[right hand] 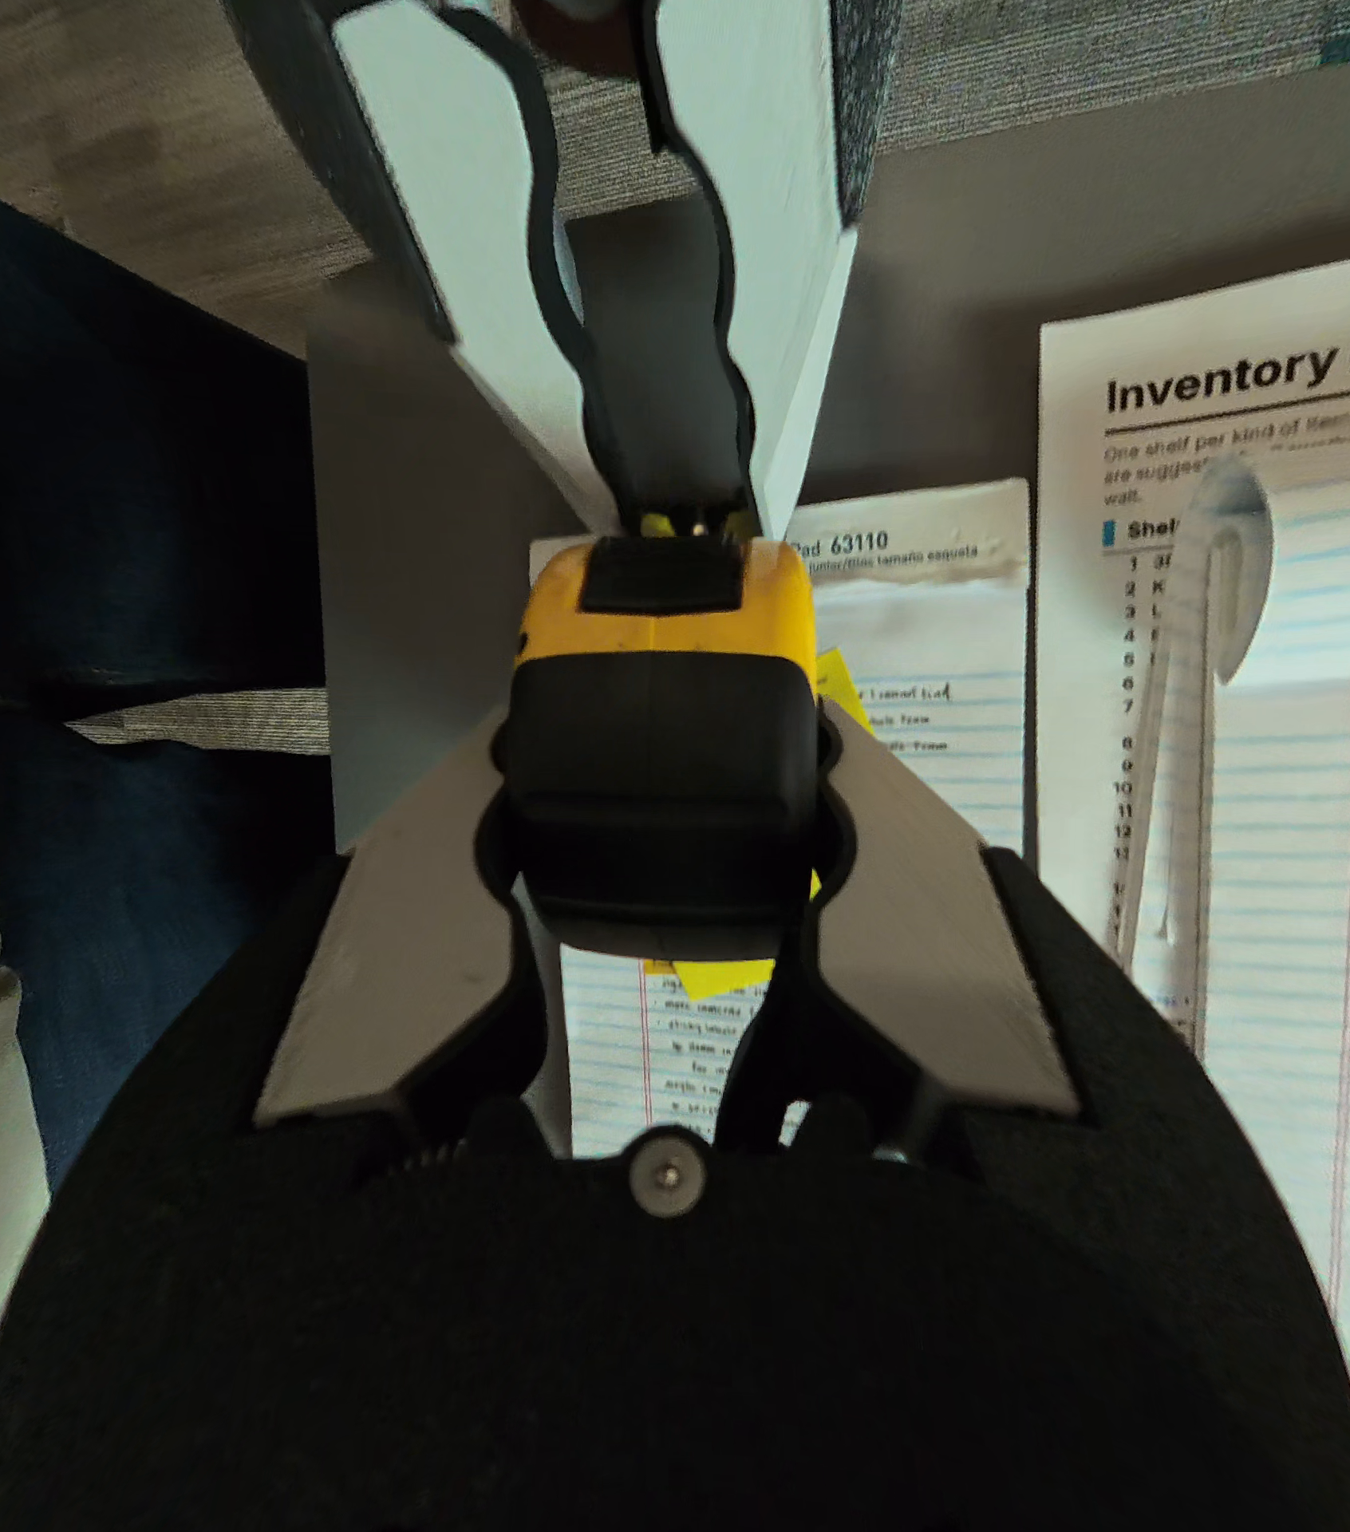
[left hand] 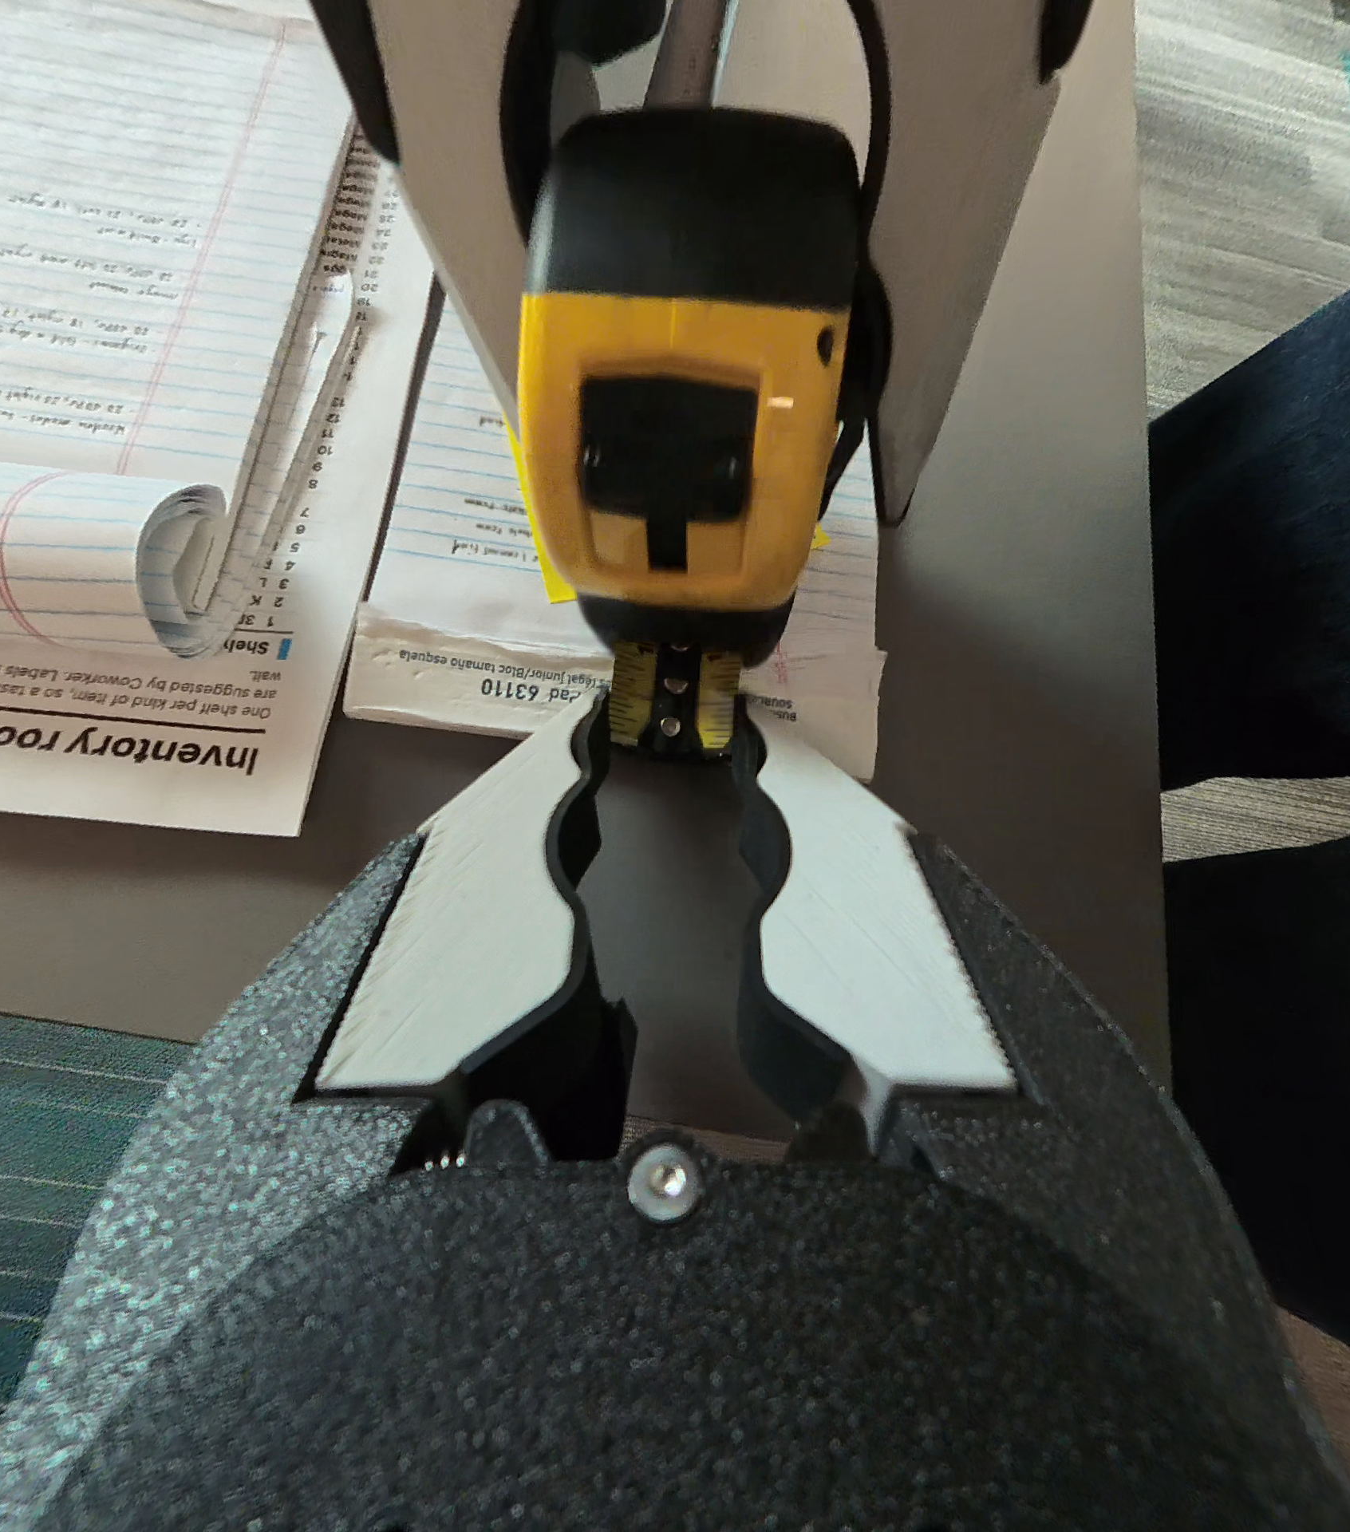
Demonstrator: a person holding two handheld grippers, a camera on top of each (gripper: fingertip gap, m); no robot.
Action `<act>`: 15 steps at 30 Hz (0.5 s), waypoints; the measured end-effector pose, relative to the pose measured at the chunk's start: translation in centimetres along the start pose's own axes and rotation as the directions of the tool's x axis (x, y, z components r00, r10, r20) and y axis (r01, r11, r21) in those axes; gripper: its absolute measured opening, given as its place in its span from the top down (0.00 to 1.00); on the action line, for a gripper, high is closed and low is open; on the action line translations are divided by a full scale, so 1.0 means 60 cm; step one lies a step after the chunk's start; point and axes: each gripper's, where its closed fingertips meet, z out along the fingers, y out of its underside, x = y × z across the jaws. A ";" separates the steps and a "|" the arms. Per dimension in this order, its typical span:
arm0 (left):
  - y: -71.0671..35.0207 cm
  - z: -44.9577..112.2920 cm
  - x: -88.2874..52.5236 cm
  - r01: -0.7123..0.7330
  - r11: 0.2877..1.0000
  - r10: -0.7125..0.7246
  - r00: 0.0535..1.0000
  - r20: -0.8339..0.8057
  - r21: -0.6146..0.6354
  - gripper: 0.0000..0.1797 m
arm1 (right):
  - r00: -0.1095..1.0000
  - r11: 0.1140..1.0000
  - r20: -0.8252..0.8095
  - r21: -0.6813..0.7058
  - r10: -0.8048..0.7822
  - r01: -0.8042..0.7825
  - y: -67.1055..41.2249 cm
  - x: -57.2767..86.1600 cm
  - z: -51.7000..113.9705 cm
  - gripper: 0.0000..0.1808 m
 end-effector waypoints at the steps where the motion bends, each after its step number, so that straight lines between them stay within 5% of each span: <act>1: 0.000 0.000 0.000 0.005 1.000 -0.005 1.000 0.002 0.008 0.84 | 1.000 1.000 0.006 0.007 0.002 -0.002 -0.009 0.000 0.004 0.63; 15: 0.004 -0.011 0.016 0.130 0.991 -0.130 0.992 -0.003 0.043 0.83 | 0.998 0.999 0.054 -0.034 0.034 -0.032 -0.027 -0.013 0.007 0.64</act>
